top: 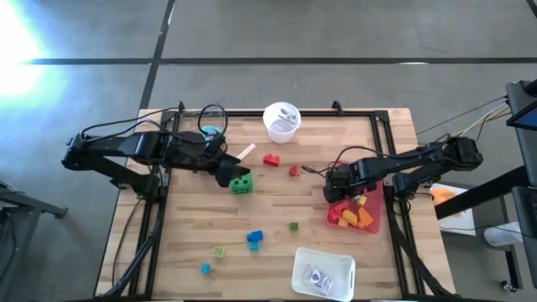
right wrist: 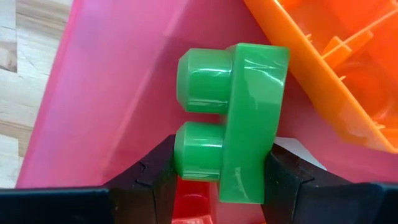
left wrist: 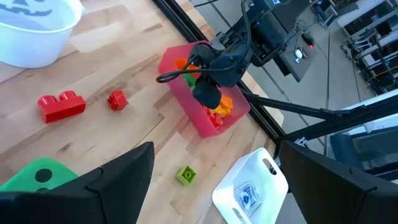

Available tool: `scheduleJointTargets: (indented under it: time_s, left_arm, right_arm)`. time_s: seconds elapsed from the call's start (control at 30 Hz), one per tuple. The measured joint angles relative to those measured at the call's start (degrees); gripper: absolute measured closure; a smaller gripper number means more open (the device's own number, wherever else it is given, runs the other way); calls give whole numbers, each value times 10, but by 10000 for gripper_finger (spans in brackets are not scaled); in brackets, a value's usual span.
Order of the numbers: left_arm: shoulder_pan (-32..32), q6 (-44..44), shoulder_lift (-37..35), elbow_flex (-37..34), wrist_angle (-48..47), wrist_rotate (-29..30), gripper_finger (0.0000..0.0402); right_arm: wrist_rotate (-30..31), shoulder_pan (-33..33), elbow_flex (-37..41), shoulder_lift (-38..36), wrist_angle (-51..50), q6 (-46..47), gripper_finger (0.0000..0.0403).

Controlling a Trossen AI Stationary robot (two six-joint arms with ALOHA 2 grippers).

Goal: Pick & Place Toys
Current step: Put the green game piece into the pink bin, then put the orange deck of cards into the white bin

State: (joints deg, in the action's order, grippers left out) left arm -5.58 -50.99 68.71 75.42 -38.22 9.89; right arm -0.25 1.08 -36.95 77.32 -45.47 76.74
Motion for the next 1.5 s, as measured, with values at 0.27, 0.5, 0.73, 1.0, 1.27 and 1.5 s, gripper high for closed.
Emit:
scheduleJointTargets:
  time_s: [0.27, 0.5, 0.73, 1.0, 1.27, 1.5]
  left_arm:
    - [0, 0, 0, 0, 0, 0, 55]
    - [0, 0, 0, 0, -4, 0, 55]
    - [0, 0, 0, 0, -5, 0, 55]
    - [-1, -2, 0, 0, -21, -4, 55]
    - [3, 40, 10, -6, -36, -4, 55]
    - [85, 75, 50, -3, -54, -21, 55]
  right_arm:
    - [-4, 0, 0, -4, -1, -29, 183]
    - [-4, 0, 0, -31, -2, -39, 118]
    - [-22, 0, 0, -72, -30, -38, 71]
    - [-41, 2, -52, -134, -120, -72, 60]
    - [-27, 2, -160, -159, -148, -129, 59]
    - [24, 2, -239, -153, -162, -157, 59]
